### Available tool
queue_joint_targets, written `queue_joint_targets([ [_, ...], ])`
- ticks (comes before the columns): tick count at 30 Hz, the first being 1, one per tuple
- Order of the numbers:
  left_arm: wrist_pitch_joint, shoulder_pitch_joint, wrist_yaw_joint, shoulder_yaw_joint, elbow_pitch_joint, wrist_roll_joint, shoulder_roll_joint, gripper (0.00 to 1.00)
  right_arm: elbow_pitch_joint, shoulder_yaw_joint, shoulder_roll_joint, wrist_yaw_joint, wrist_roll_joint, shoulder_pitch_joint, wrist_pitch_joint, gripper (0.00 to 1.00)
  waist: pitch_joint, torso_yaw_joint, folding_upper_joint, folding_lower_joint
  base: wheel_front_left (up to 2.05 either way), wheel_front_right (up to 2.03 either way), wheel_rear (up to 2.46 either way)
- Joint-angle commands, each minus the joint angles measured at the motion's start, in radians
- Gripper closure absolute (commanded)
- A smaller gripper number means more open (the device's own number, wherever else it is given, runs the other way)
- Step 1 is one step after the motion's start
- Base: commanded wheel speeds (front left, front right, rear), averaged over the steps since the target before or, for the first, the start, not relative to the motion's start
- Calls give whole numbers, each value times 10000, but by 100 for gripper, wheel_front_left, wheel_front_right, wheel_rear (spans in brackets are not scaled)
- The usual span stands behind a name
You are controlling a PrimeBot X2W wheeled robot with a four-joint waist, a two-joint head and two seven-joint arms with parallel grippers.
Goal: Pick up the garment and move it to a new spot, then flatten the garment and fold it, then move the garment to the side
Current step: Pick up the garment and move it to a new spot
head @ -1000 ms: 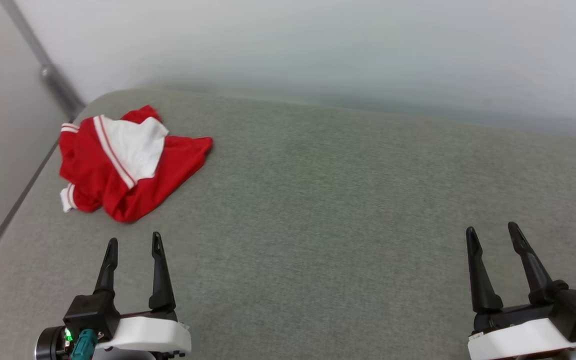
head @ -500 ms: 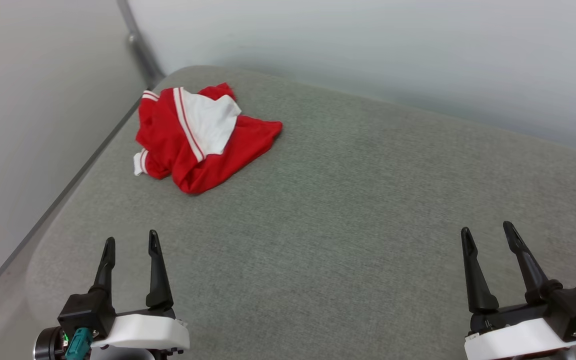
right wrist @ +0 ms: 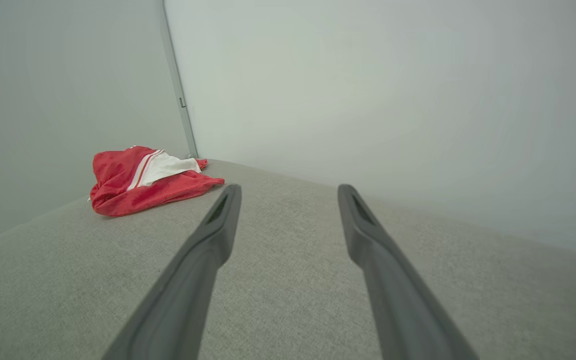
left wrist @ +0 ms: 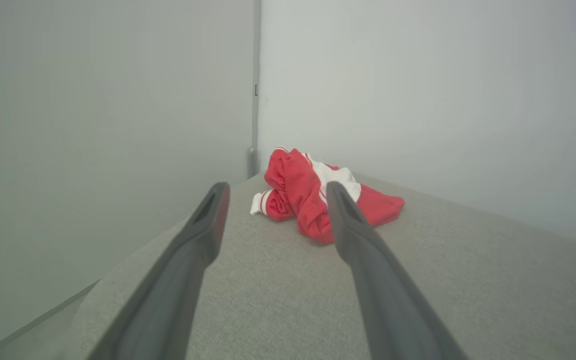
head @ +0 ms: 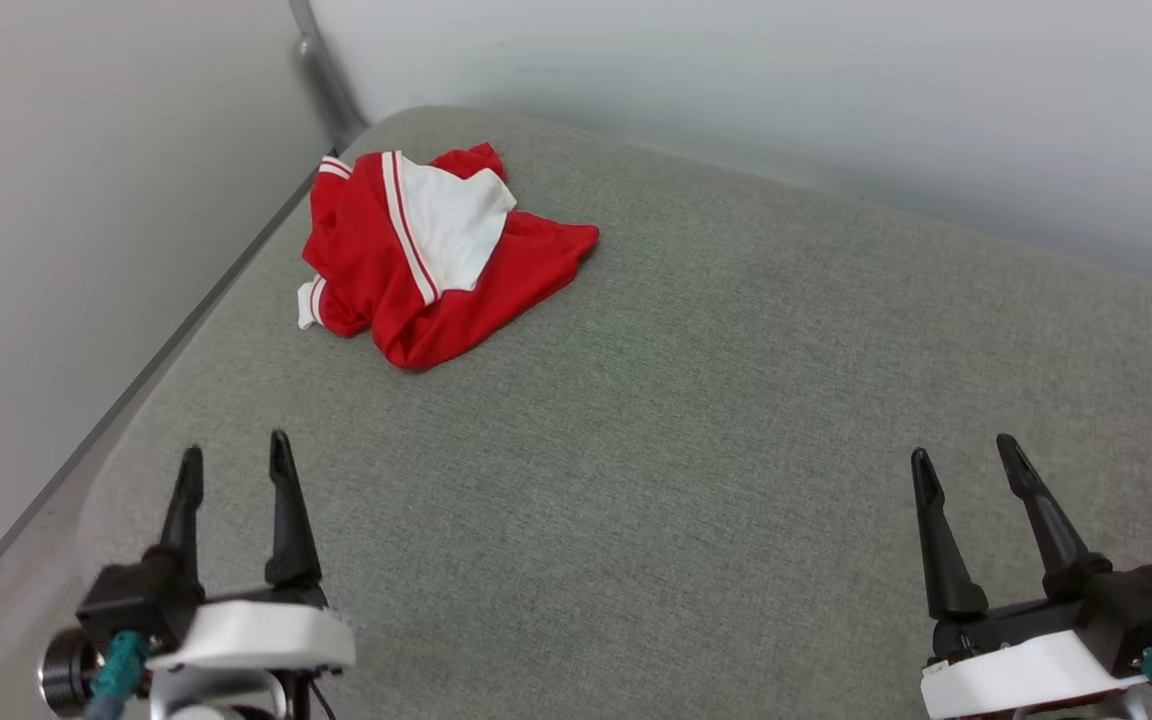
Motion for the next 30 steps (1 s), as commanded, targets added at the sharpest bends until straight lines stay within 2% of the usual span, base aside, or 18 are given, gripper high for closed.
queue_joint_targets([
  [1, -26, -349, -127, 119, -8, 26, -5, 0, -73, -13, 13, -3, -105, -169, -25, 0, 127, -92, 0, 0, 0, 0, 0],
  [5, -26, -1420, -892, 764, 42, 285, -2, 0, -176, -32, 11, -3, -350, -360, -23, 0, 536, -338, 0, 0, 0, 0, 0],
  [7, -26, -2091, -1301, 1121, 124, 408, 187, 0, -247, -81, 11, -3, -550, -502, -25, 0, 858, -479, 0, 0, 0, 0, 0],
  [10, -26, -3304, -1700, 1595, 227, 313, 349, 0, -382, -207, 11, -3, -920, -738, -23, 0, 1458, -682, 0, 0, 0, 0, 0],
  [18, -26, -5981, -2077, 2096, 651, 53, 1410, 0, -919, -473, -16, -3, -1546, -1341, -25, 0, 2957, -1207, 0, 0, 0, 0, 0],
  [24, -26, -7259, -2085, 1786, 1590, -611, 2832, 0, -1304, -537, -151, -3, -1666, -1710, -23, 0, 3773, -1637, 0, 0, 0, 0, 0],
  [27, 64, -7689, -2085, 1132, 2396, -1127, 3832, 0, -1535, -644, -178, -3, -1658, -1855, -25, 0, 4113, -1782, 0, 0, 0, 0, 0],
  [30, 645, -8199, -2089, 327, 3128, -1890, 4652, 0, -1745, -728, -190, -3, -1672, -1832, -25, 0, 4382, -1840, 0, 0, 0, 0, 0],
])
